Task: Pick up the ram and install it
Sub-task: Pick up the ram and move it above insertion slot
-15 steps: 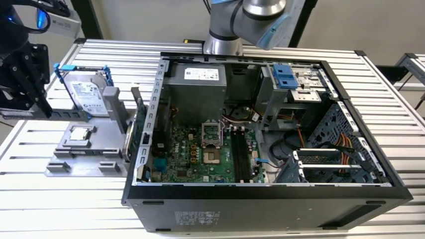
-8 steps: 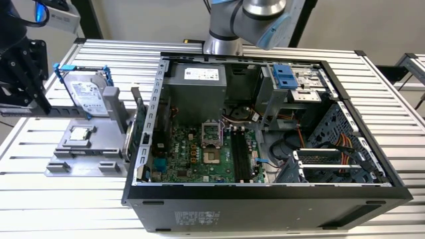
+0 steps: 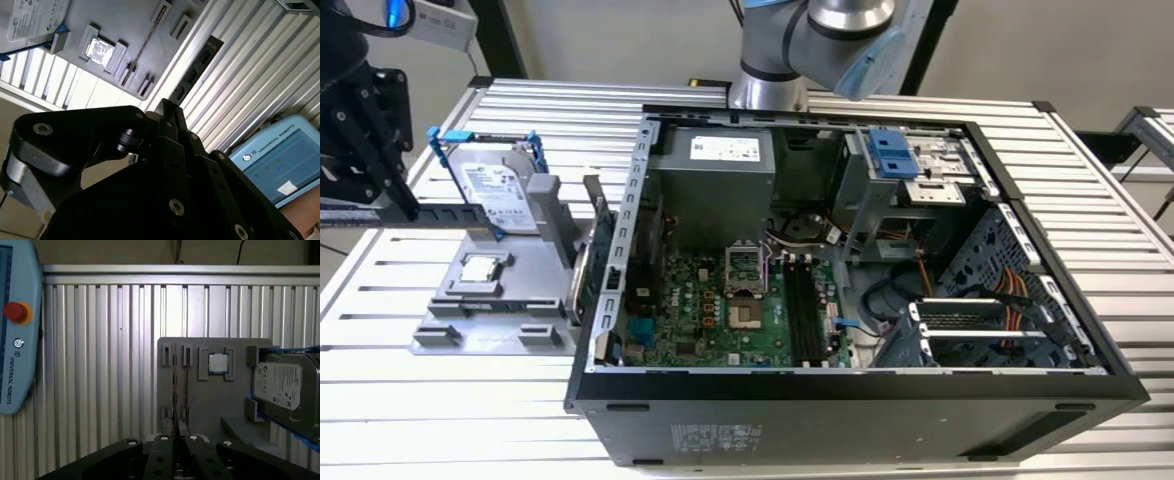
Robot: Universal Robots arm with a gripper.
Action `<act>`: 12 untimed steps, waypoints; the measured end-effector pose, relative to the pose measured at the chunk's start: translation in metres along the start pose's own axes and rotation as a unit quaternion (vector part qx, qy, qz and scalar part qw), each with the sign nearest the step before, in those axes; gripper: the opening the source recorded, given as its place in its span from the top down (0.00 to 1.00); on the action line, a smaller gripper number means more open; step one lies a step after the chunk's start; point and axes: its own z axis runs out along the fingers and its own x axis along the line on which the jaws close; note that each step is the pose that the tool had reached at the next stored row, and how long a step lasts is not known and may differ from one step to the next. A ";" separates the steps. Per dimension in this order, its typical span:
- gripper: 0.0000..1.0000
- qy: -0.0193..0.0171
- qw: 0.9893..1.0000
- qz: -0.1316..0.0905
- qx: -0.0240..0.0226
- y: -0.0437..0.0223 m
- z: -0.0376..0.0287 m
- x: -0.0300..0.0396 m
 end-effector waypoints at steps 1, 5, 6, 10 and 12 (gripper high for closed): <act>1.00 0.000 1.000 -0.001 0.000 0.0000 -0.0011 -0.0001; 1.00 0.000 1.000 -0.004 0.000 0.0001 -0.0058 -0.0005; 1.00 0.000 1.000 -0.004 0.000 0.0002 -0.0071 -0.0006; 1.00 0.000 1.000 -0.005 0.000 0.0003 -0.0096 -0.0007; 1.00 0.000 1.000 -0.005 0.000 0.0002 -0.0097 -0.0008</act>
